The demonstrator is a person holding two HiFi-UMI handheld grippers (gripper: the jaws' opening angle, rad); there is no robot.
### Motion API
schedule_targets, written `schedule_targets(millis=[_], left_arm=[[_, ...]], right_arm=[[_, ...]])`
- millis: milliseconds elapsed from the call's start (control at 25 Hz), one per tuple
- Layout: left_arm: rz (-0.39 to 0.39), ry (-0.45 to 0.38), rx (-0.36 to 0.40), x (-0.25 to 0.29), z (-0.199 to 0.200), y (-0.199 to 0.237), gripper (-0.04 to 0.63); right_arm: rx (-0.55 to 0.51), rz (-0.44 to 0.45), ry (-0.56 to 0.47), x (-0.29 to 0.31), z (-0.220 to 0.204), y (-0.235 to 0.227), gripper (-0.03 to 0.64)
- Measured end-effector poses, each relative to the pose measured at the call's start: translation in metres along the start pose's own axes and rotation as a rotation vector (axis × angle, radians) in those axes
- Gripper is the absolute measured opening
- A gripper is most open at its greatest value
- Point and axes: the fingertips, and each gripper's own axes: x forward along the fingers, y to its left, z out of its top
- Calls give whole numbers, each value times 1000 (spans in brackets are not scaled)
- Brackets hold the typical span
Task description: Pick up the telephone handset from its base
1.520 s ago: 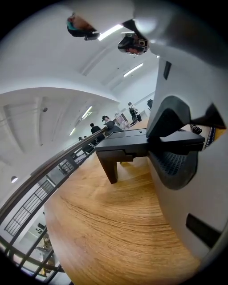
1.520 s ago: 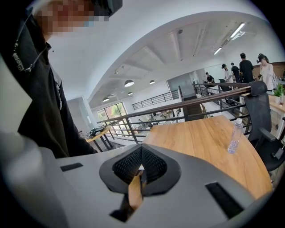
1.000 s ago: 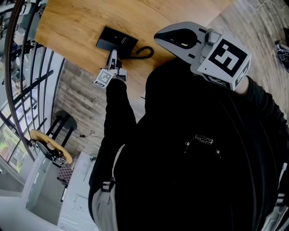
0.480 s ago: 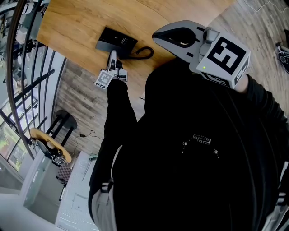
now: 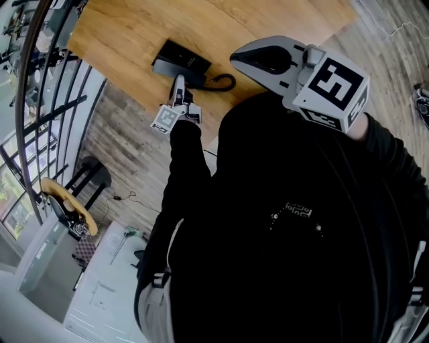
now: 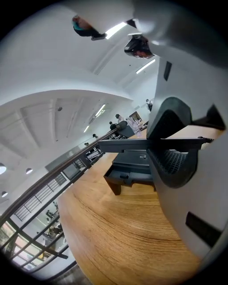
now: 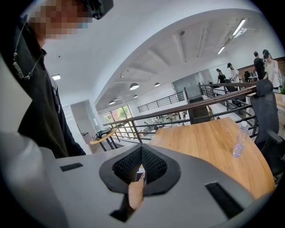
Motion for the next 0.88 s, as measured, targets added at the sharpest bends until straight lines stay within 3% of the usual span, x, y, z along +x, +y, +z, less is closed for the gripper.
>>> schedule_targets(millis=[240,600,880], left_arm=[[-28,-68,70,-16,9,-63,75],[37,-208,146,-53,45,-143,75],[96,-296,303,-89,71,-218,75]], right_arm=[[-53,101,7,5,5,25,15],[-120,264,23,36,15,59,15],[-139,338,23,50,18,76,15]])
